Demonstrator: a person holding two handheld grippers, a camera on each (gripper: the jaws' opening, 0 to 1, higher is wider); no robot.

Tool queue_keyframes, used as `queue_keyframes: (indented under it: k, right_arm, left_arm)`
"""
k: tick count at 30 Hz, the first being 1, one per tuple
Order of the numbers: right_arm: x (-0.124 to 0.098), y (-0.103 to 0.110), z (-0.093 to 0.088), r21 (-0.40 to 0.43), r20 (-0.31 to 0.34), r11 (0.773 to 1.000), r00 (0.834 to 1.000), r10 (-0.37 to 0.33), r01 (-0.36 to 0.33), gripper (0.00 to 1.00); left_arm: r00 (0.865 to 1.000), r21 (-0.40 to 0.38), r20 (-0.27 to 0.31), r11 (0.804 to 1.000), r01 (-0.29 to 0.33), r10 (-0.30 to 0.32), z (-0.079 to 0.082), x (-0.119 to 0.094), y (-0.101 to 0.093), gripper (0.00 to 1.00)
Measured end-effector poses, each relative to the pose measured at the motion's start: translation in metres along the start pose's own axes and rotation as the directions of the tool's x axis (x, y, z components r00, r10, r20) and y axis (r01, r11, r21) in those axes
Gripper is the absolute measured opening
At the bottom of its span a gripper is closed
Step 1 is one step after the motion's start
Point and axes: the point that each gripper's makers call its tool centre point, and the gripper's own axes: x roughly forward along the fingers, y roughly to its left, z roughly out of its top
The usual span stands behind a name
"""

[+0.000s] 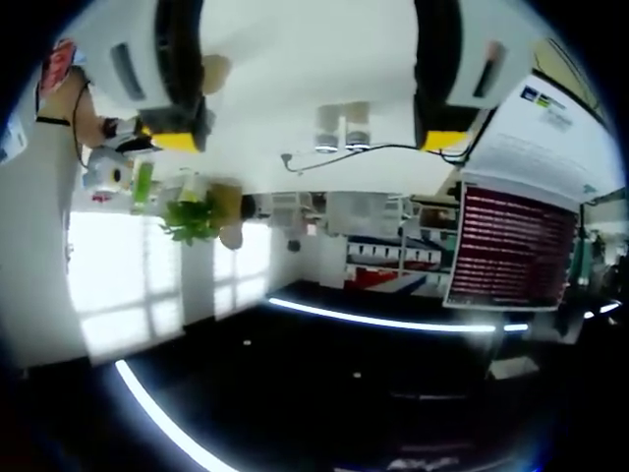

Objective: Rotate the seasoning bottle until the label or dispensing opening points toward the visible target arrow and the bottle remains upright within the marked orientation range

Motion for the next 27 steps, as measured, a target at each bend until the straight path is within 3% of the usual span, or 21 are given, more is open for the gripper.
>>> queue_keyframes:
  k: [12, 27]
  right_arm:
    - [0.002, -0.003, 0.001, 0.007, 0.041, 0.997, 0.996, -0.079, 0.079, 0.4]
    - [0.0, -0.001, 0.001, 0.0, 0.049, 0.985, 0.984, -0.174, 0.174, 0.4]
  left_arm:
    - [0.997, -0.011, -0.041, 0.998, 0.057, -0.058, -0.014, 0.012, -0.014, 0.91]
    - [0.998, 0.001, -0.05, 0.999, 0.04, -0.04, -0.013, 0.01, -0.01, 0.91]
